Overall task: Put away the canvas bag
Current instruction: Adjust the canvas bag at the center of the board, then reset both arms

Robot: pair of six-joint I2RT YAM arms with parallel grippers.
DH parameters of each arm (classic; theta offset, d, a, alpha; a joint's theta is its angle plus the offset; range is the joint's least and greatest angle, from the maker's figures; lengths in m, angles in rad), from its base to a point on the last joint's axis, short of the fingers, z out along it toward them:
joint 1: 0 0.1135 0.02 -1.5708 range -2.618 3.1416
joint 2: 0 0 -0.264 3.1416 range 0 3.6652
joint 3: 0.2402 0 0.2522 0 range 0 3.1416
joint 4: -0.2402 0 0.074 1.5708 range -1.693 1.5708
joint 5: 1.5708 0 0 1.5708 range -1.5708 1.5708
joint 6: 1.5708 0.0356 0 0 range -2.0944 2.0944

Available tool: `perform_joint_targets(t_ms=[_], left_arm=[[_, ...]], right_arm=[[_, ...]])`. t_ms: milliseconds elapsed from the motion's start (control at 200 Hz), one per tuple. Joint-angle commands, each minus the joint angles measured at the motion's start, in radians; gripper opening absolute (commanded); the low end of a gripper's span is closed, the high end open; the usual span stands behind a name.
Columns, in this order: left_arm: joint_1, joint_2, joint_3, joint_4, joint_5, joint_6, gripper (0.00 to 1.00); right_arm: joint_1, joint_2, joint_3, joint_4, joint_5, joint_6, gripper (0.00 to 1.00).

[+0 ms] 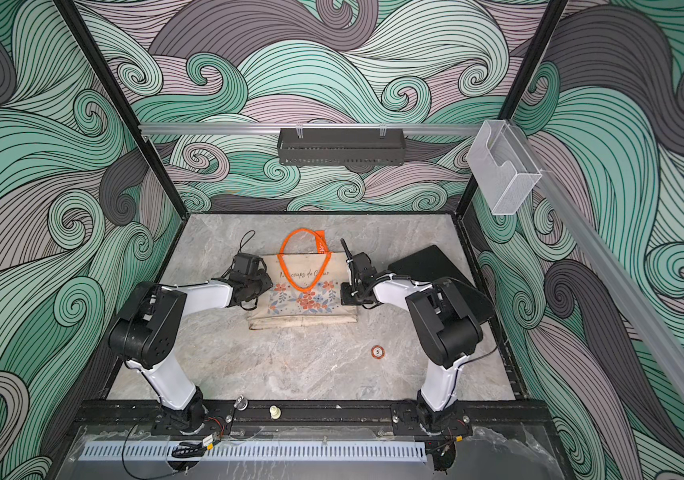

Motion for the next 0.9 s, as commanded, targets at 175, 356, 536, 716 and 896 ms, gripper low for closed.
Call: perform_joint_targets(t_ms=[175,356,536,716,896], left_arm=[[0.014,-0.348,-0.008,-0.102,-0.261,0.247,0.75],[0.035,-0.459,-0.095,0.02,-0.536,0.624,0.99],[0.091,-0.436,-0.284,0.343,-0.574,0.763,0.99],[0.15,-0.452,-0.349,0.405,-0.468,0.795,0.99],[0.263,-0.377,-0.461,0.626,-0.339,0.752,0.99]], right_arm=[[-0.008,-0.334,-0.027,-0.066,0.219,-0.11,0.74],[-0.059,-0.593,-0.236,0.183,0.449,-0.291,1.0],[-0.22,-0.685,-0.526,0.603,0.438,-0.439,1.0],[-0.324,-0.617,-0.608,0.684,0.461,-0.453,1.0],[-0.384,-0.501,-0.651,0.9,0.421,-0.421,1.0]])
